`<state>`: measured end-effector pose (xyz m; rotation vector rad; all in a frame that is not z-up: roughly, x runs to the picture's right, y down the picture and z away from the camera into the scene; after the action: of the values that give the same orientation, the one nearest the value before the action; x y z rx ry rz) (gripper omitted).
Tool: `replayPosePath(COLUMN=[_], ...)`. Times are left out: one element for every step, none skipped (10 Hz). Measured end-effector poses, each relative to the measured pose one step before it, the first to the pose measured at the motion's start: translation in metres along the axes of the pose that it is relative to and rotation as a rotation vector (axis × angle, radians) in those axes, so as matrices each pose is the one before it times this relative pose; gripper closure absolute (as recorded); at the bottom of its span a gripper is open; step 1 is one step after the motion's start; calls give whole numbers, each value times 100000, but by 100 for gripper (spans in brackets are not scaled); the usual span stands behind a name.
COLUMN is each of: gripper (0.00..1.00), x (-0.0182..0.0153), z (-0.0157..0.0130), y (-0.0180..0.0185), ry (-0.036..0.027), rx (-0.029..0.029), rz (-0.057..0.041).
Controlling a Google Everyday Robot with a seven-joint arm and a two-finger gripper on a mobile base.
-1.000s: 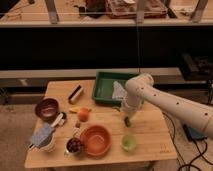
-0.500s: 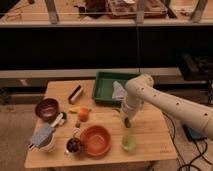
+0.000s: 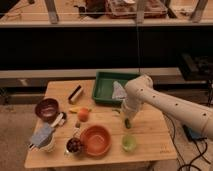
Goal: Place pepper in table surface
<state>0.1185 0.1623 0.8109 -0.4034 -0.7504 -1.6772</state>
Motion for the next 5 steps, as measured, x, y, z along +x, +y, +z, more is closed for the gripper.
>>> replayPosePath(gripper=[81,80,75,67,55], x=[48,2,7,20,212], z=[413,487,572,493,280], y=[-57,54,111,43,-83], ry=[-583,-726,-678,-549,-201], rx=[-618,-587,-219,-59,-50], rz=[-82,45,180,5,-181])
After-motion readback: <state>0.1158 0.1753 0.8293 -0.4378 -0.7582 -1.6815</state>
